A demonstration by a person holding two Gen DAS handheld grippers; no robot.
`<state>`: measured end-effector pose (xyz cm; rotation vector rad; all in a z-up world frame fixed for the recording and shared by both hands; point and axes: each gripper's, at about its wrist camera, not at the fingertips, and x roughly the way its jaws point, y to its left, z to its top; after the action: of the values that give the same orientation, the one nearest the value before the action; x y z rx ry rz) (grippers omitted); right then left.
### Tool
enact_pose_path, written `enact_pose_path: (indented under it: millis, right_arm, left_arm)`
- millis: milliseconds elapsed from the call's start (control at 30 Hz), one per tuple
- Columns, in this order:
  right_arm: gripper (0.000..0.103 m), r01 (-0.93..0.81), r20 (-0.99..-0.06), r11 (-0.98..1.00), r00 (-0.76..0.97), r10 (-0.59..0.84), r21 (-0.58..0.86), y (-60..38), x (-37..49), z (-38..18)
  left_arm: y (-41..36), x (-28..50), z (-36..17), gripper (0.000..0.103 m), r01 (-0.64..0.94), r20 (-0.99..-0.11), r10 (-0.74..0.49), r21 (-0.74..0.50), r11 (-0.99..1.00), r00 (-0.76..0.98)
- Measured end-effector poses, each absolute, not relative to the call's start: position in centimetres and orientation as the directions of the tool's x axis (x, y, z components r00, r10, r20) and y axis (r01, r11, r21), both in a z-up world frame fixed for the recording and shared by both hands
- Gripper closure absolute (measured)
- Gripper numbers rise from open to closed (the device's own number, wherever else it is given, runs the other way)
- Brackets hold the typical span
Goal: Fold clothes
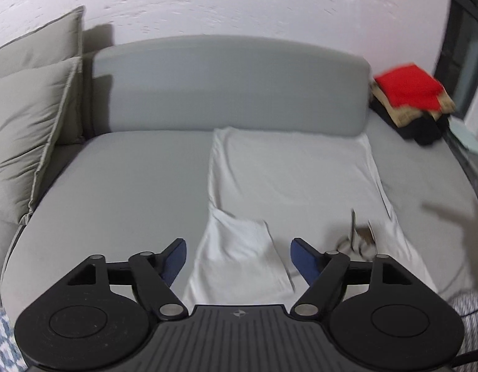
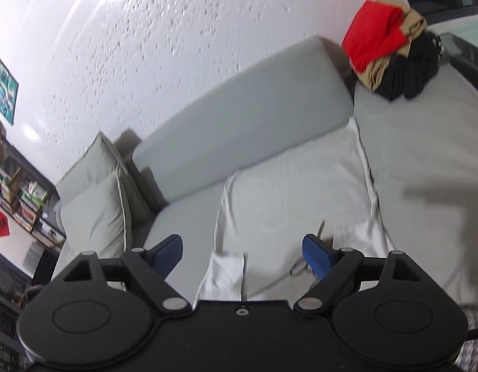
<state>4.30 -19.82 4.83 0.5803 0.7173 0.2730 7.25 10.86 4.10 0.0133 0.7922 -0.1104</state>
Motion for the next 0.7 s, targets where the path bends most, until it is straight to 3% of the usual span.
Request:
enact_pose_path:
  millis: [67,133,200,267,333,367,400,433,567,700]
  right_arm:
    - [0.009,-0.029,-0.531,0.813,0.743,0.407,0.581,-20.3,5.7,4.7]
    - [0.003,-0.019,-0.524,0.816,0.758,0.389,0.578,-20.8,7.2,4.6]
    - [0.003,-0.003,-0.521,0.82,0.772,0.365,0.572,-21.4,9.0,4.2]
    - [0.005,0.019,-0.52,0.826,0.784,0.338,0.564,-22.1,11.2,3.4]
    - [0.028,0.032,-0.53,0.84,0.788,0.312,0.542,-22.7,13.8,2.2]
    - [0.049,0.035,-0.539,0.855,0.79,0.293,0.517,-22.9,15.2,1.5]
    - [0.065,0.051,-0.555,0.871,0.789,0.265,0.488,-23.1,16.8,0.6]
    - [0.07,0.067,-0.57,0.886,0.787,0.236,0.459,-23.4,18.3,-0.2]
    - [0.071,0.127,-0.626,0.894,0.755,0.193,0.429,-25.2,25.5,-4.3]
    - [0.064,0.212,-0.686,0.86,0.699,0.199,0.465,-27.7,32.3,-8.6]
  left_arm:
    - [11.2,8.5,4.2,0.019,0.086,-0.711,-0.078,-0.025,0.996,0.699]
    - [11.3,10.0,4.0,0.019,0.064,-0.717,-0.045,0.0,0.998,0.695]
    - [11.3,11.6,3.6,0.026,0.062,-0.716,-0.041,0.003,0.998,0.697]
    - [11.3,13.5,2.9,0.045,0.069,-0.719,-0.06,-0.017,0.997,0.693]
    - [11.3,15.4,2.2,0.059,0.076,-0.721,-0.079,-0.037,0.996,0.689]
    - [11.3,16.3,1.8,0.066,0.079,-0.722,-0.089,-0.047,0.996,0.686]
    - [11.2,17.5,1.3,0.067,0.074,-0.725,-0.079,-0.038,0.997,0.684]
    - [11.1,18.7,0.8,0.067,0.071,-0.726,-0.064,-0.021,0.997,0.685]
    - [10.4,24.1,-1.5,0.064,0.084,-0.721,-0.05,0.011,0.996,0.691]
    - [10.5,29.5,-4.4,0.064,0.087,-0.748,-0.09,-0.043,0.995,0.658]
